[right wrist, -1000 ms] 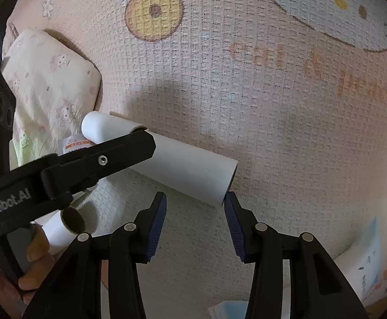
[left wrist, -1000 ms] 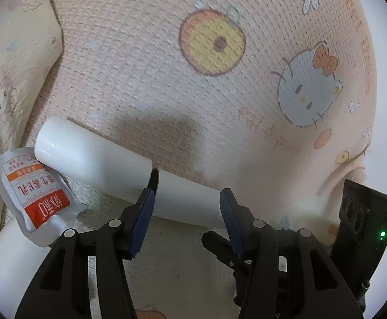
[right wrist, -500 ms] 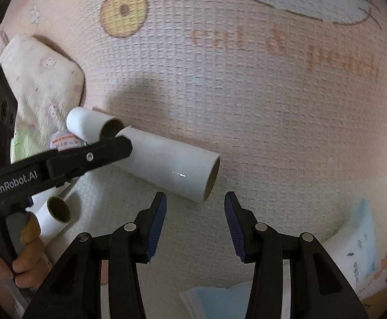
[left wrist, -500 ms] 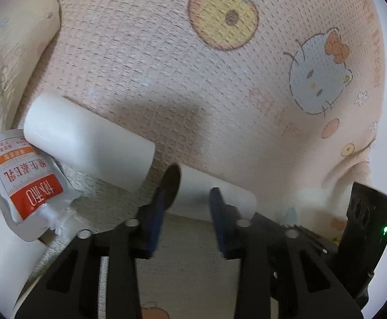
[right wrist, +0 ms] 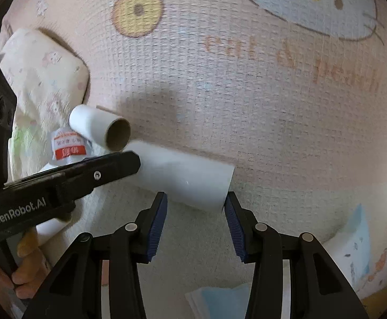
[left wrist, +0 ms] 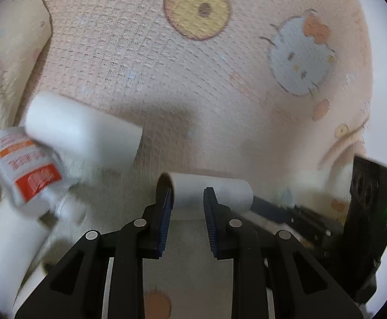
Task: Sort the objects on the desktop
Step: 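Close the right tool on a lying white tube while the left tool grips its end, then tip the white tube upright with the right tool while the left tool holds it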
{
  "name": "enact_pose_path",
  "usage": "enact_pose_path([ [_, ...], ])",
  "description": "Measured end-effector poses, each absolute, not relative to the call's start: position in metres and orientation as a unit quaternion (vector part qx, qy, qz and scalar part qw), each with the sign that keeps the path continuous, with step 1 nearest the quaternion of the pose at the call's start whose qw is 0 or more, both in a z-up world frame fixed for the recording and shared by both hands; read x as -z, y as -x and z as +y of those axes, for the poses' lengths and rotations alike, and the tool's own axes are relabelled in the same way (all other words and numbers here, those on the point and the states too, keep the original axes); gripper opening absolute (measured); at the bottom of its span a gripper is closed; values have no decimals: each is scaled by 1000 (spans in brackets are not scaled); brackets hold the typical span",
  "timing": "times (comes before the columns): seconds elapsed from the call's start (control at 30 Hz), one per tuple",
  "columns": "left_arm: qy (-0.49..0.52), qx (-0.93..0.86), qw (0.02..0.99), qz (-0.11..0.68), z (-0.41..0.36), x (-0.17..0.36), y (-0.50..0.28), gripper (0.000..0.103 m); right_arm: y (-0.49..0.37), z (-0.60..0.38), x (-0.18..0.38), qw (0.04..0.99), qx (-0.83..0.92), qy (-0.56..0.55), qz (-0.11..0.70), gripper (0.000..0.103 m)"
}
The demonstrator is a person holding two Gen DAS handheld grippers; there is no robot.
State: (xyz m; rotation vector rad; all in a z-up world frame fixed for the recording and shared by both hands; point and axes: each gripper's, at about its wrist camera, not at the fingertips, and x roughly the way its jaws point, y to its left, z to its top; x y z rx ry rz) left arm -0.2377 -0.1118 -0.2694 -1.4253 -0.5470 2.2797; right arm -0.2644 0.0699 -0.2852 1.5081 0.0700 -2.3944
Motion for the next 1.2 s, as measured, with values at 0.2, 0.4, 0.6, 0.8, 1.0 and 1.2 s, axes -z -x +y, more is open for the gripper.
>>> enact_pose_path([
  [0.2,505,-824,206,-155,-110,255,200,27,236,59,269,168,841,-511,62,42],
  [0.4,509,-811,234,-166,-106,248,165,27,199,77,259,162,842,-512,50,42],
  [0.6,519,-806,244,-146,-97,241,124,25,153,87,255,133,843,-521,16,42],
  [0.8,525,-800,248,-150,-93,235,87,25,111,105,250,113,844,-524,-16,42],
  [1.0,546,-785,264,-125,-81,237,63,25,77,110,252,91,842,-532,-12,42],
  [1.2,565,-772,283,-70,-56,249,58,25,58,123,267,67,833,-548,-19,42],
])
